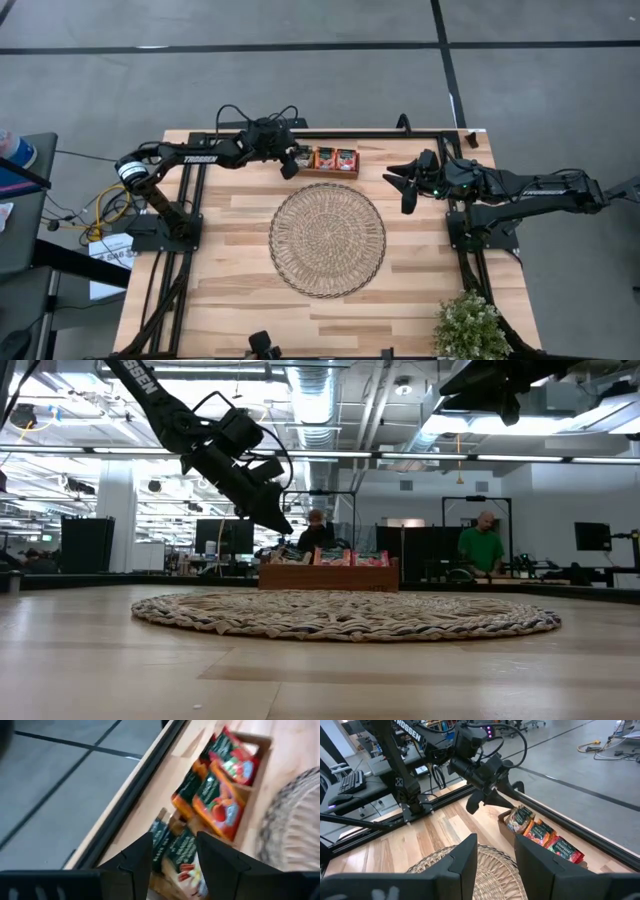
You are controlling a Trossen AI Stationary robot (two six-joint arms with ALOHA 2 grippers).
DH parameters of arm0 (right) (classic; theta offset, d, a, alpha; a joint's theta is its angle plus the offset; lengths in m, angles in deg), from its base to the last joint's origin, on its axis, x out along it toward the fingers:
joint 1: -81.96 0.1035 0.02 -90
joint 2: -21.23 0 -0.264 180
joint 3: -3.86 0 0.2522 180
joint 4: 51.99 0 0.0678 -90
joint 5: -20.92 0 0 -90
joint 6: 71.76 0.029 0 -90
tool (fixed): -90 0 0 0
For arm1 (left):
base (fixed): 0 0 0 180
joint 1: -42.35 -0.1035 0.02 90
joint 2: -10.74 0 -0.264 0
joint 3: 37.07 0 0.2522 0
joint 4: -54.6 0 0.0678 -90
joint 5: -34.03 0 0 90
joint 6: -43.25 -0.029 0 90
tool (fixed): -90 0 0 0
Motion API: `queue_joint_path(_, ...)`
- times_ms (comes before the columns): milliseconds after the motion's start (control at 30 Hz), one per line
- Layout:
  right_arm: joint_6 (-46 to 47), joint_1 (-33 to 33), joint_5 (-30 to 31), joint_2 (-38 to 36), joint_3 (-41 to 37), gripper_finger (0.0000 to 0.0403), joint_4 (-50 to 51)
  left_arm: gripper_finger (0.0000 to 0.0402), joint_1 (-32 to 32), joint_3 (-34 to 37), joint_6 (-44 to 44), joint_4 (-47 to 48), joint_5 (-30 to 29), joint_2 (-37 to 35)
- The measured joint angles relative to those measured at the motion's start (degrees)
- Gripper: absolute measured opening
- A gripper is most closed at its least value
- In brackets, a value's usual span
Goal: Pick & Place Tea
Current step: Put the brown tea bag into the left section of the wooden organizer
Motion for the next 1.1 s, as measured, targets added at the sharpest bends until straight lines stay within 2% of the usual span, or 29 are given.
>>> queue_joint_path(200,0.0,0.0,0.0,0.0,0.0,0.0121,0.0,0.0146,0.6,0.0,-1.7,-0.3,-5.8,0.5)
queue_joint_path(433,0.0,0.0,0.0,0.0,0.0,0.0121,0.0,0.0146,1.4,0.0,-4.5,-0.5,-6.6,0.7)
queue_joint_path(733,-0.4,0.0,0.1,0.0,0.0,0.0121,0.0,0.0146,2.0,0.0,-7.4,-0.3,-10.8,0.9)
queue_joint_path(1100,-0.4,0.0,0.2,0.0,0.0,0.0121,0.0,0.0146,2.4,0.0,-7.4,0.9,-10.7,0.9)
